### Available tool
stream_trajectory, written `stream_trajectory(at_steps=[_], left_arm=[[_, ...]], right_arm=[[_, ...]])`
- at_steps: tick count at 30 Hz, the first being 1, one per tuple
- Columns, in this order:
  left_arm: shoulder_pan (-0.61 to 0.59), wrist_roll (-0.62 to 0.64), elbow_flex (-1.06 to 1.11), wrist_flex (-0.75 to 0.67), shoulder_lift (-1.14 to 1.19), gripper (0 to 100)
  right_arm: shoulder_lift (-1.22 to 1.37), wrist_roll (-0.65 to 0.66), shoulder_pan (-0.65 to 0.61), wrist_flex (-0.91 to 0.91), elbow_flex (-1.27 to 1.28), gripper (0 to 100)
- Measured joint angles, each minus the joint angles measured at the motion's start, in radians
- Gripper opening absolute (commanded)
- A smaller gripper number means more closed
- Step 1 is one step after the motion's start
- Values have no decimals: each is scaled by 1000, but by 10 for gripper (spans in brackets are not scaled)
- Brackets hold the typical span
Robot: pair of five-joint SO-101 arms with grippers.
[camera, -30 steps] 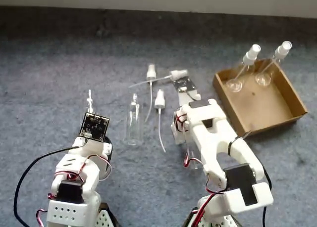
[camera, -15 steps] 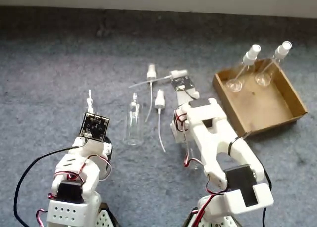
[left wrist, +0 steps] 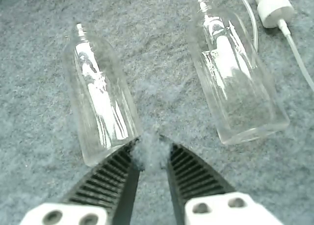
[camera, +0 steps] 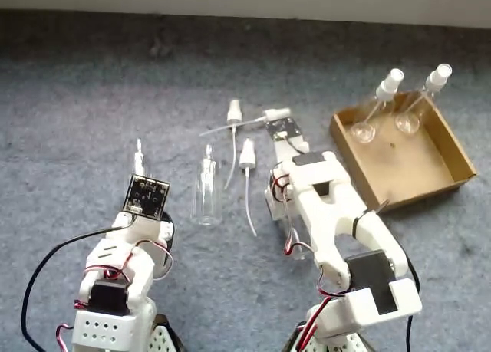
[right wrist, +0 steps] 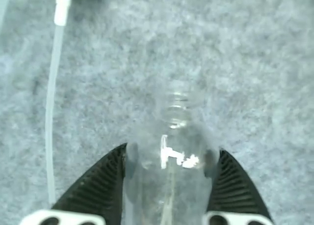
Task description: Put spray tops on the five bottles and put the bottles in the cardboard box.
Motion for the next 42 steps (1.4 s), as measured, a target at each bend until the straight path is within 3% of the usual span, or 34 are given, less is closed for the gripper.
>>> stream_trajectory(at_steps=[5, 17, 25, 34, 42], left_arm=[[0, 0, 0, 0, 0, 5], [0, 0, 0, 0, 0, 5], [0, 0, 0, 3, 0, 5], [21, 0, 0, 31, 0, 5], [34, 0, 0, 32, 0, 5]], right_arm=[[-68, 0, -2, -3, 0, 132], [-727, 0, -5, -11, 198, 132], [-1026, 0, -3, -11, 298, 132], [-1375, 0, 132, -11, 446, 132], [-1493, 0, 152, -40, 591, 132]])
